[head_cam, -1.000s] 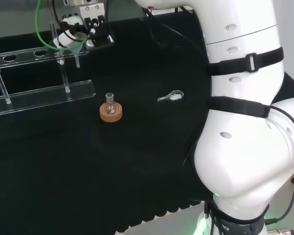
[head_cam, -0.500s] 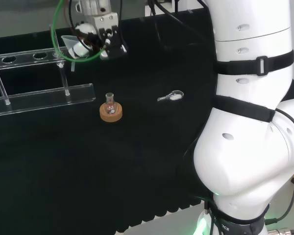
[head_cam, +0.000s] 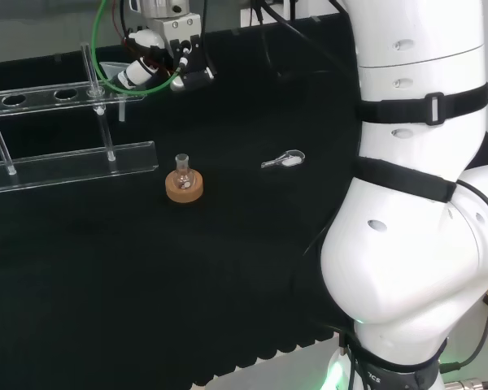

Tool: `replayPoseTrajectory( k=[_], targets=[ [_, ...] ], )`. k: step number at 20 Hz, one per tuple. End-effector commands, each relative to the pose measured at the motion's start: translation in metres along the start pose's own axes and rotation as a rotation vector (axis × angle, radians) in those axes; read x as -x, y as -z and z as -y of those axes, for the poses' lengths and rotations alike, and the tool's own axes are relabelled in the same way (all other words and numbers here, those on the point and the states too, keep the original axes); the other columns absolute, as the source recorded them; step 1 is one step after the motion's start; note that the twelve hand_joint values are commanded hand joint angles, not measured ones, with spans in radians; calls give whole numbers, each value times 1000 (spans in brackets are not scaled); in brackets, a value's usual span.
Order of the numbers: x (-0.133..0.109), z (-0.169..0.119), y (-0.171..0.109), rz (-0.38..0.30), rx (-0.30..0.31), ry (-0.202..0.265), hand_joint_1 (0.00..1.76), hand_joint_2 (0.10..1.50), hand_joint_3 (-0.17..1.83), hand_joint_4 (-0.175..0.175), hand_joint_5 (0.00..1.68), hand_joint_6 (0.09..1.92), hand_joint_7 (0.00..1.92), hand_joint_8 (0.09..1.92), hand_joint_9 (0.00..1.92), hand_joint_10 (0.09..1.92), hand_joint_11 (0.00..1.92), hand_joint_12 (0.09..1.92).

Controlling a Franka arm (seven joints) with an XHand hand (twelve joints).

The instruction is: Pick up the funnel from the transparent funnel stand.

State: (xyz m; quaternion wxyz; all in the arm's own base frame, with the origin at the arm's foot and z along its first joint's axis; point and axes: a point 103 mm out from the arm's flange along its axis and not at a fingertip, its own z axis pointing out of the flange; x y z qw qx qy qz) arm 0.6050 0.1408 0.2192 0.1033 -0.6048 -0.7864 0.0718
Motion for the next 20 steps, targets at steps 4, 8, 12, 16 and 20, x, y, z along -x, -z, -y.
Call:
replayPoseTrajectory(
  k=[4,8,12,16,20],
  targets=[
    [-11,-10,-4,11,19,34,406,803,18,-95,211,87,236,1024,912,919,1290,1051],
    [-18,-8,1,81,227,77,555,839,35,-166,579,502,932,1203,1348,994,1571,1087],
    [-22,-3,6,152,353,108,764,857,46,-175,952,1084,1435,1243,1712,1038,1840,1074],
    [-25,1,11,199,424,130,855,847,47,-175,1176,1088,1621,1229,1849,1064,1915,1123],
    [-28,10,32,255,526,155,933,835,51,-167,1320,1012,1751,1140,1913,1107,1920,1211]
  ],
)
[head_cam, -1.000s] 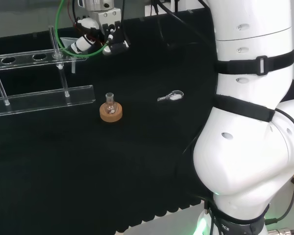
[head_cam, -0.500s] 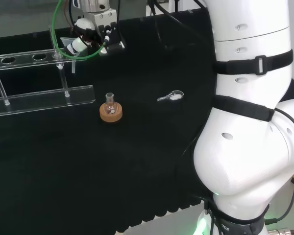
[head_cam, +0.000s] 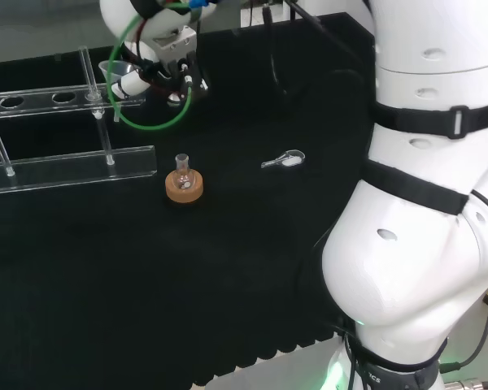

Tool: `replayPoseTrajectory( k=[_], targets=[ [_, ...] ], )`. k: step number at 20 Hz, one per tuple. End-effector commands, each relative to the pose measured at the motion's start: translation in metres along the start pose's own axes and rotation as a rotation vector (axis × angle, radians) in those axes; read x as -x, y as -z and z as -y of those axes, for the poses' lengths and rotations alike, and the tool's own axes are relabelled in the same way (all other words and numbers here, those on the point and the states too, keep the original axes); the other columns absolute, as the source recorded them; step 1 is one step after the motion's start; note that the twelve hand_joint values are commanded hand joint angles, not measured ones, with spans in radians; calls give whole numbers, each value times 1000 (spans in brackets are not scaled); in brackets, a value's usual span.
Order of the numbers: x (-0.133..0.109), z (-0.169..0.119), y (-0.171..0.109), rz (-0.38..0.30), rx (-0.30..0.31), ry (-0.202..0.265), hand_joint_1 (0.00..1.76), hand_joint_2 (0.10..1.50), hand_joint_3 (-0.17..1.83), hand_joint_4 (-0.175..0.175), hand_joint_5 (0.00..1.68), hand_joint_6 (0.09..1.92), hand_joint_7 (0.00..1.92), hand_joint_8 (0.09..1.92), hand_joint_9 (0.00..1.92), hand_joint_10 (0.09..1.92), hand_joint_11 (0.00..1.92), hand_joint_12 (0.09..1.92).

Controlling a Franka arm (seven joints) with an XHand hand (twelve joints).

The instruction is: Pick up the funnel from the transparent funnel stand.

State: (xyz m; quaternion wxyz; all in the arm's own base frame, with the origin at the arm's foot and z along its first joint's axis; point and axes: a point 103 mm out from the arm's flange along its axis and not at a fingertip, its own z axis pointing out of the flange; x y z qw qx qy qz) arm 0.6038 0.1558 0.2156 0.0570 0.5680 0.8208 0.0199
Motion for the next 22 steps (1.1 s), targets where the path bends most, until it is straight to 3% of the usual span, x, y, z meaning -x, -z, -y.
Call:
replayPoseTrajectory(
  k=[1,2,3,5,11,15,19,20,22],
  targets=[
    [-7,1,47,111,211,65,946,831,58,-54,1365,993,1782,1109,1917,1126,1920,1228],
    [-6,2,58,127,241,68,957,826,63,47,1406,981,1807,1092,1919,1146,1920,1243],
    [-5,3,66,137,260,69,965,822,67,109,1435,973,1823,1083,1920,1164,1920,1256],
    [-4,5,85,163,298,72,975,818,71,161,1468,965,1841,1075,1920,1188,1920,1273],
    [4,21,151,250,397,76,1010,807,80,175,1524,954,1880,1043,1920,1235,1920,1302],
    [11,53,217,288,427,75,1048,806,91,175,1556,935,1908,1011,1920,1259,1920,1309],
    [22,103,272,299,421,41,1076,810,106,175,1578,911,1910,993,1920,1267,1920,1311],
    [30,135,287,308,425,27,1088,813,112,175,1584,901,1909,988,1920,1274,1920,1315],
    [39,166,297,304,430,39,1104,817,121,175,1593,889,1909,981,1920,1281,1920,1320]
  ],
)
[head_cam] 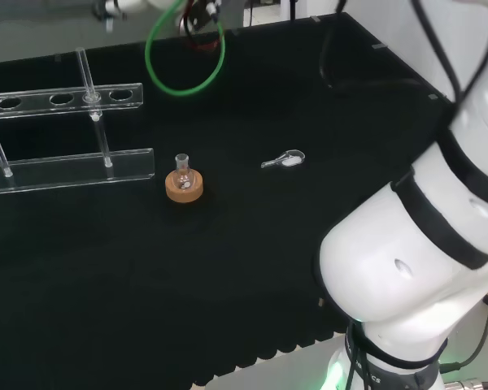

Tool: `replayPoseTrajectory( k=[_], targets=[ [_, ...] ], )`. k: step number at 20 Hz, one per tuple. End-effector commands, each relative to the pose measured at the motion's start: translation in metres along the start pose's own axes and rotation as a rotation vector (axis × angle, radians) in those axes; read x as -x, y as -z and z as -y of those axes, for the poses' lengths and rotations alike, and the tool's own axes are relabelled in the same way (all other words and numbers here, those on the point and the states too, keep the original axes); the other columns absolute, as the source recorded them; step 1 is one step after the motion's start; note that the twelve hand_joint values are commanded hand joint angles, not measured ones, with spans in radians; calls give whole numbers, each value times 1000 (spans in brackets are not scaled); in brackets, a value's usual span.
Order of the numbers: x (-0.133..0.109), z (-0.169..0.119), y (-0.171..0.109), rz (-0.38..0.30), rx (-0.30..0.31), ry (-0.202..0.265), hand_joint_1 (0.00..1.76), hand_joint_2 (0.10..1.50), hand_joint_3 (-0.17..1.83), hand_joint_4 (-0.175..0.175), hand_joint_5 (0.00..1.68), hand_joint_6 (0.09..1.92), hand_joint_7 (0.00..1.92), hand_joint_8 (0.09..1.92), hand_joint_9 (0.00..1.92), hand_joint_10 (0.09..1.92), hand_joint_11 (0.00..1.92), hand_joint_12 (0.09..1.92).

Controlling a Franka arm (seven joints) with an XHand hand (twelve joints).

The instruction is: Pick up the funnel from the transparent funnel stand.

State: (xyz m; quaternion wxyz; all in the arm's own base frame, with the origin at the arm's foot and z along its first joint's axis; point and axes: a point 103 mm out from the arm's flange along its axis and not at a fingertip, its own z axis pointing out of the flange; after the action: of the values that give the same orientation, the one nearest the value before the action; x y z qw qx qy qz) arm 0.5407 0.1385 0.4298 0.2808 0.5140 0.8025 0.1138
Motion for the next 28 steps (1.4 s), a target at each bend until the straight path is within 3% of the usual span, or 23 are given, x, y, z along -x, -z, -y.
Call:
replayPoseTrajectory(
  k=[1,7,9,12,18,28],
  targets=[
    [53,99,119,28,15,-4,1108,818,123,175,1596,886,1909,980,1920,1282,1920,1321],
    [75,171,136,-64,3,96,1117,820,130,175,1602,881,1909,977,1920,1288,1920,1323],
    [81,189,139,-88,-23,102,1119,820,131,175,1604,879,1909,977,1920,1289,1920,1324],
    [90,212,147,-173,-63,72,1121,819,133,175,1606,878,1911,977,1920,1291,1920,1326],
    [73,213,145,-227,-107,29,1126,818,137,175,1609,874,1911,976,1920,1293,1920,1328],
    [37,188,124,-234,-128,50,1131,815,143,175,1614,869,1911,974,1920,1297,1920,1330]
  ],
)
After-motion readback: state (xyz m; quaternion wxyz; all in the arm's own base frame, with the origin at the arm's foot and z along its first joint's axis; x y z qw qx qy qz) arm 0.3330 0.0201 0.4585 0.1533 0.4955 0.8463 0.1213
